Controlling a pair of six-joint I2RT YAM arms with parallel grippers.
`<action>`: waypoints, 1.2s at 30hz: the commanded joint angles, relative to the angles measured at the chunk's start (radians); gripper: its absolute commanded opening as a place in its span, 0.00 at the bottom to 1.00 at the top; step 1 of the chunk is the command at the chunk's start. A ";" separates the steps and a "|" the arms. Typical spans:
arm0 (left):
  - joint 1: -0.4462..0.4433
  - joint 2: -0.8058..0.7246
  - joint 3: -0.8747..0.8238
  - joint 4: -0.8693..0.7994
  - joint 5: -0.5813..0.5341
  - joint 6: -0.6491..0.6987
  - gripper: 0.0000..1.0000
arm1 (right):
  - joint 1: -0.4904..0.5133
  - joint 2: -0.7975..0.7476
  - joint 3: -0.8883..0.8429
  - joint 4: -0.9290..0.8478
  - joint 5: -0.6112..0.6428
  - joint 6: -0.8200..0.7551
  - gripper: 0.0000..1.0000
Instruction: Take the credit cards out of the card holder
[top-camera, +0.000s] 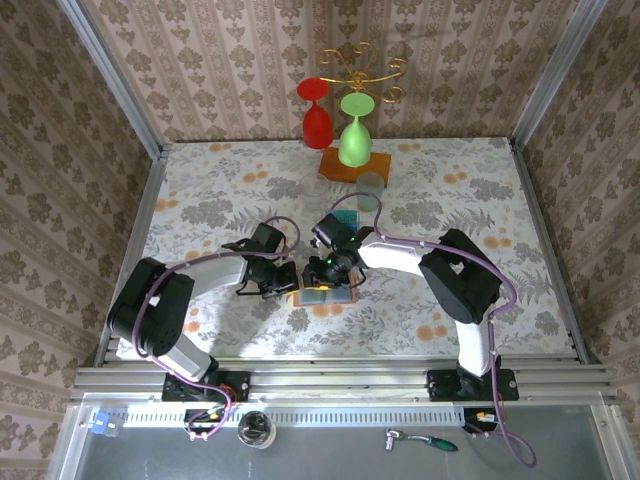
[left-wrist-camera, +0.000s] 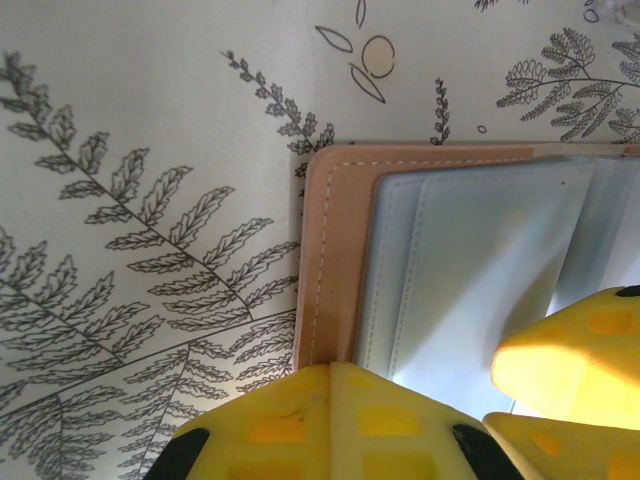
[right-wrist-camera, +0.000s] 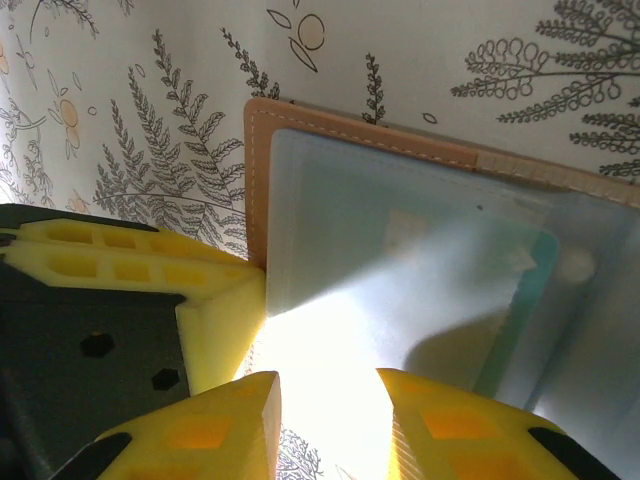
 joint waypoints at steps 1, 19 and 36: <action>0.007 0.001 -0.027 -0.021 -0.011 0.020 0.00 | 0.008 0.021 0.029 -0.032 0.032 0.012 0.32; 0.018 -0.001 -0.028 -0.033 -0.012 0.026 0.00 | 0.006 -0.043 -0.011 -0.106 0.127 -0.024 0.32; 0.018 -0.056 0.021 -0.084 -0.024 0.008 0.00 | -0.024 -0.065 -0.092 0.010 0.058 -0.001 0.32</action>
